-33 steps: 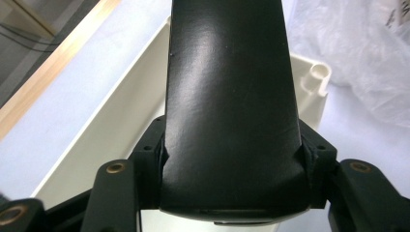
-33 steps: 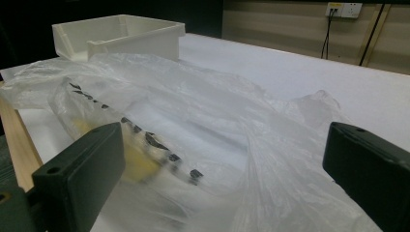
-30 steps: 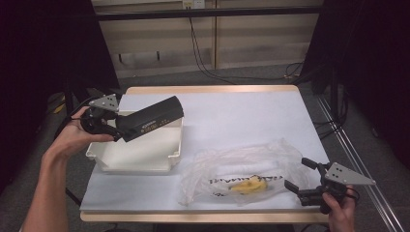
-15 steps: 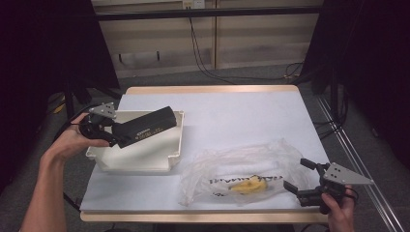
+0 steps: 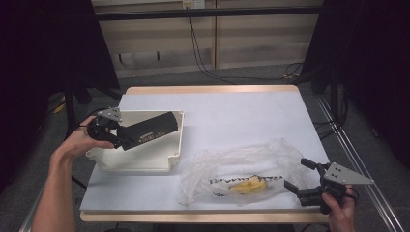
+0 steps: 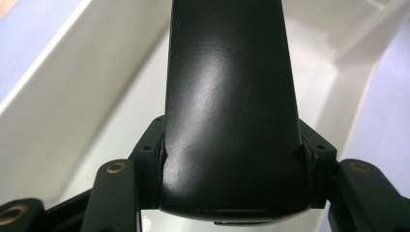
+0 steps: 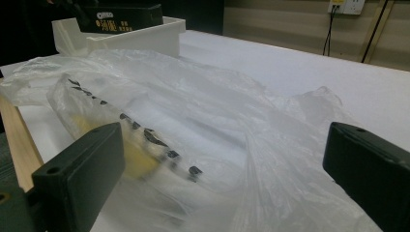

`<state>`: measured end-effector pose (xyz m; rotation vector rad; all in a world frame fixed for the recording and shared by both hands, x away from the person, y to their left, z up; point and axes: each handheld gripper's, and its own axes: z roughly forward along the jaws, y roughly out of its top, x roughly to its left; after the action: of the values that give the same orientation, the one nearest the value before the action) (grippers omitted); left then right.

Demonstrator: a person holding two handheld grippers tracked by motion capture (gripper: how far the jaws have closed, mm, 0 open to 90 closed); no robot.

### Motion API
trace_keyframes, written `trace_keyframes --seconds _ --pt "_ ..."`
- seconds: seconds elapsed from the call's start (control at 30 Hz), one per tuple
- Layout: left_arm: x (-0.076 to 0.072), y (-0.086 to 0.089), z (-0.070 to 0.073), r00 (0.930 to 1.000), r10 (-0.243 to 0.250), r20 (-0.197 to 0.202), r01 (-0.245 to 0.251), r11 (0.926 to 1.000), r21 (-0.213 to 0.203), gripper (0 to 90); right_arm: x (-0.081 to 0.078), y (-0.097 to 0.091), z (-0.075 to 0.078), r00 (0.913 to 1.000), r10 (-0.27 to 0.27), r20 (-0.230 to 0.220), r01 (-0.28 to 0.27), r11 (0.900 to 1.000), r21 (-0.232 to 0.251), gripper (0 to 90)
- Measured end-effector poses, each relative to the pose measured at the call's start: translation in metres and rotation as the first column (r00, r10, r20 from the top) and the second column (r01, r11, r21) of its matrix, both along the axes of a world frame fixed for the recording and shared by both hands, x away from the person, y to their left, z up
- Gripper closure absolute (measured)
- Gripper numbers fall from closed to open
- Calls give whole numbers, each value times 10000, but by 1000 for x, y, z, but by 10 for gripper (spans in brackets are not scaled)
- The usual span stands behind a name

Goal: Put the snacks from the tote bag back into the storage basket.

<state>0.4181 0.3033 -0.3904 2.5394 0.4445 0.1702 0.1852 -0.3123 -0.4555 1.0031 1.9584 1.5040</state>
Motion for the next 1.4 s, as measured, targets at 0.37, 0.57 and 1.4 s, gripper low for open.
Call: trace_keyframes --seconds 0.37,0.57,1.4 --pt "11 -6 -15 9996 -168 -219 175 9994 308 429 0 -1 -1 9999 -38 -118 38 10000 15 8" --pt "18 -8 -22 9994 -163 -297 180 9982 577 429 -1 -3 -2 9999 -80 -117 80 10000 32 7" --pt "44 -22 -36 9897 1159 -838 -1020 9827 1545 353 0 -1 -4 9997 46 -226 -49 9999 -107 8"
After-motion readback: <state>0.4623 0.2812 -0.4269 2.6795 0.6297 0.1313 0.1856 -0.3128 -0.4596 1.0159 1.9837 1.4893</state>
